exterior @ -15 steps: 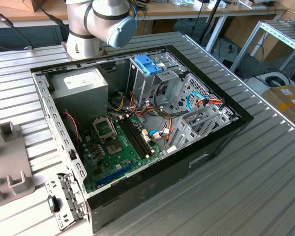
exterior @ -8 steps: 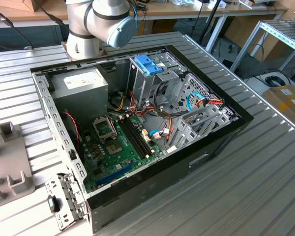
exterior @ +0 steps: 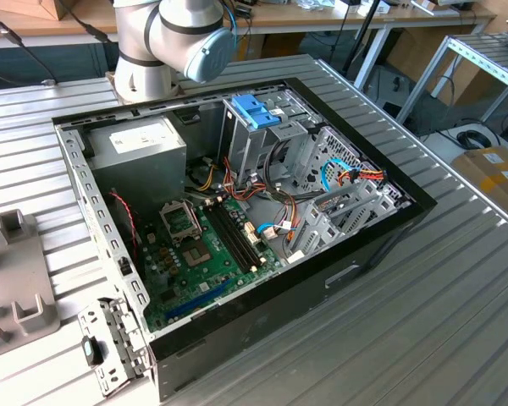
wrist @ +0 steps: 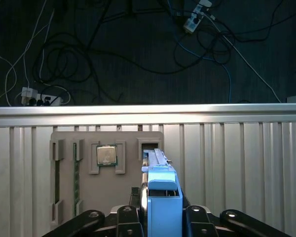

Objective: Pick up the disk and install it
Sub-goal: 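Pick up the disk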

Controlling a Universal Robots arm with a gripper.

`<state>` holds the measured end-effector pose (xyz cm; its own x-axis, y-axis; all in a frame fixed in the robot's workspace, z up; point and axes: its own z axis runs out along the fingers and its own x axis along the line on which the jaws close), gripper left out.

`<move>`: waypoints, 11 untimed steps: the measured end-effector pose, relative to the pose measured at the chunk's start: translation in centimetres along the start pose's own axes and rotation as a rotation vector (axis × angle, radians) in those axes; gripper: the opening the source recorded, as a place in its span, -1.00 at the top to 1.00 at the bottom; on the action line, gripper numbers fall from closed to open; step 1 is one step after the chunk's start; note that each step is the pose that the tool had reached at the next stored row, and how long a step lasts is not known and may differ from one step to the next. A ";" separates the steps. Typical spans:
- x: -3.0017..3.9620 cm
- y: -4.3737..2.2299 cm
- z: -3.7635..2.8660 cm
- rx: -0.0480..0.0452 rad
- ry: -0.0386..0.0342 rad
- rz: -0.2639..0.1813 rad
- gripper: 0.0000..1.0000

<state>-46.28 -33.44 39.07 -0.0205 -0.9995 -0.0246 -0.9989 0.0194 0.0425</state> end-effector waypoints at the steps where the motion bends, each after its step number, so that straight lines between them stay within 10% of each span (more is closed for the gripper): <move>1: 0.00 0.00 -0.02 0.0002 -0.0001 0.000 0.26; 11: -0.01 0.01 -0.31 0.0002 -0.0001 0.000 0.26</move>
<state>-46.27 -33.44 39.38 -0.0205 -0.9995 -0.0247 -0.9989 0.0194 0.0423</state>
